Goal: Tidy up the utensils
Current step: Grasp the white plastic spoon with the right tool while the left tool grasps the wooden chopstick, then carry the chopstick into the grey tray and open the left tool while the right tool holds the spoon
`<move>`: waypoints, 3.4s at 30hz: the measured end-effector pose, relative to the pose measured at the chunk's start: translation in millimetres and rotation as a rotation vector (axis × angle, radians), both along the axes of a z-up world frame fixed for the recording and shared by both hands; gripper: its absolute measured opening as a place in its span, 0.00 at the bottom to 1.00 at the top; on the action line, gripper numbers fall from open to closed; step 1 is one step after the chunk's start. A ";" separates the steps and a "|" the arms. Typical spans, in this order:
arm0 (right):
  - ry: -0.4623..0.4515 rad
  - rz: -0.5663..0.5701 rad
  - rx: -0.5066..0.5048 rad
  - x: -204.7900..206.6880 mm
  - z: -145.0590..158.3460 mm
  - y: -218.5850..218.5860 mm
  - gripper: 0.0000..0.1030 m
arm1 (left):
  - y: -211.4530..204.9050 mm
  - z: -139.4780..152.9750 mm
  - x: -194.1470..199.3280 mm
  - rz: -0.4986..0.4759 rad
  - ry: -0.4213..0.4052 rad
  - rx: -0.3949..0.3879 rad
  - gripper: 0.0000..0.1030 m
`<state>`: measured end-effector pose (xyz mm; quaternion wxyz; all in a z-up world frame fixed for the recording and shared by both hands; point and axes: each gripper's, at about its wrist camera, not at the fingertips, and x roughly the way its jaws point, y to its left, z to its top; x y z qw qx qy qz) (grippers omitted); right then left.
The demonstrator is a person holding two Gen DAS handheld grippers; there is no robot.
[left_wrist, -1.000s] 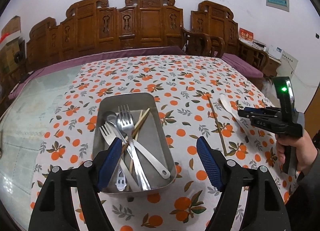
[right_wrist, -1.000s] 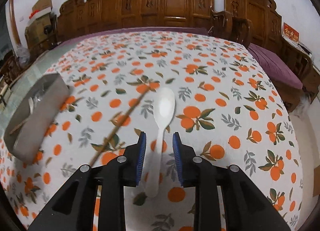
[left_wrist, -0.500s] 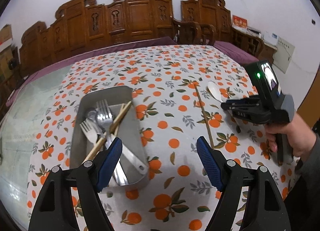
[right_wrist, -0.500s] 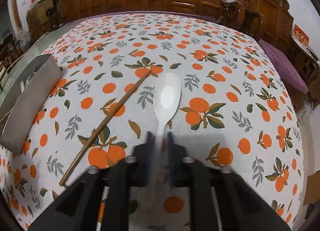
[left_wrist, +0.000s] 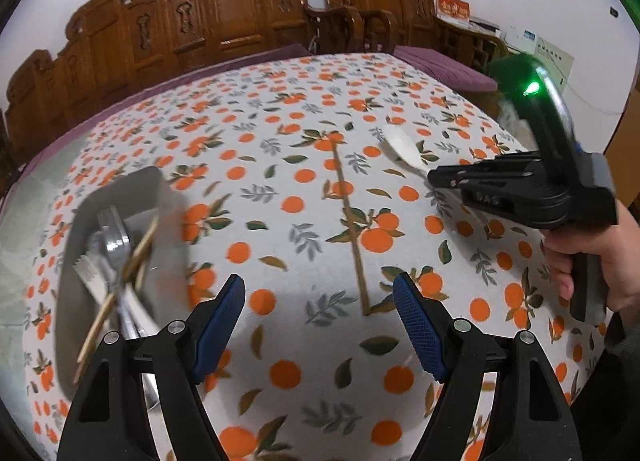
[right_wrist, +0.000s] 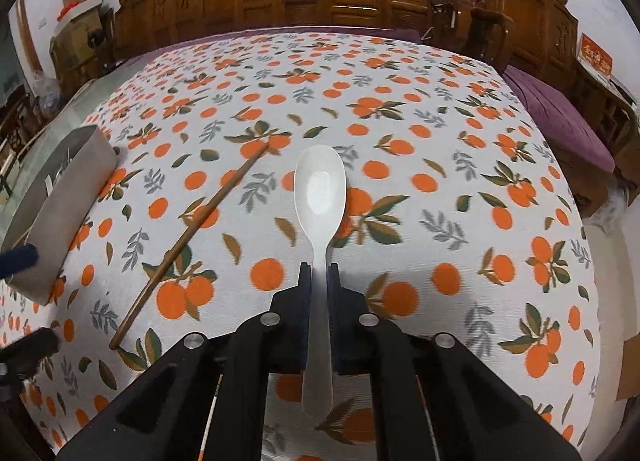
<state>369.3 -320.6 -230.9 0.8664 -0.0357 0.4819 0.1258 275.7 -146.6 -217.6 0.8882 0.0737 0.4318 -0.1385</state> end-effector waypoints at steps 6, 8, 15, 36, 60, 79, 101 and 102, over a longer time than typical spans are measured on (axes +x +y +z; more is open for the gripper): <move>-0.005 -0.025 0.031 3.3 2.1 -13.3 0.09 | -18.1 -16.2 22.4 -0.016 0.044 0.005 0.52; -0.010 -0.029 0.040 3.8 3.5 -14.6 0.09 | -23.3 -20.6 27.6 -0.022 0.052 0.009 0.50; -0.011 -0.035 0.063 5.7 4.9 -17.9 0.09 | -42.1 -34.7 44.0 -0.045 0.074 0.041 0.27; -0.048 0.014 0.071 -2.1 20.4 4.1 0.09 | -35.9 -24.2 46.9 -0.042 0.058 0.017 0.04; -0.115 0.104 0.081 -51.2 49.9 63.6 0.09 | 46.5 48.1 -5.4 0.027 -0.050 0.019 0.04; -0.180 0.184 0.102 -78.5 75.8 100.4 0.09 | 112.8 51.2 -14.2 0.118 -0.041 0.043 0.04; -0.163 0.226 0.113 -79.5 71.5 124.6 0.09 | 153.4 -0.8 14.5 0.148 0.061 0.037 0.04; -0.163 0.227 0.112 -79.5 71.3 126.2 0.09 | 154.5 -1.2 14.9 0.147 0.060 0.032 0.04</move>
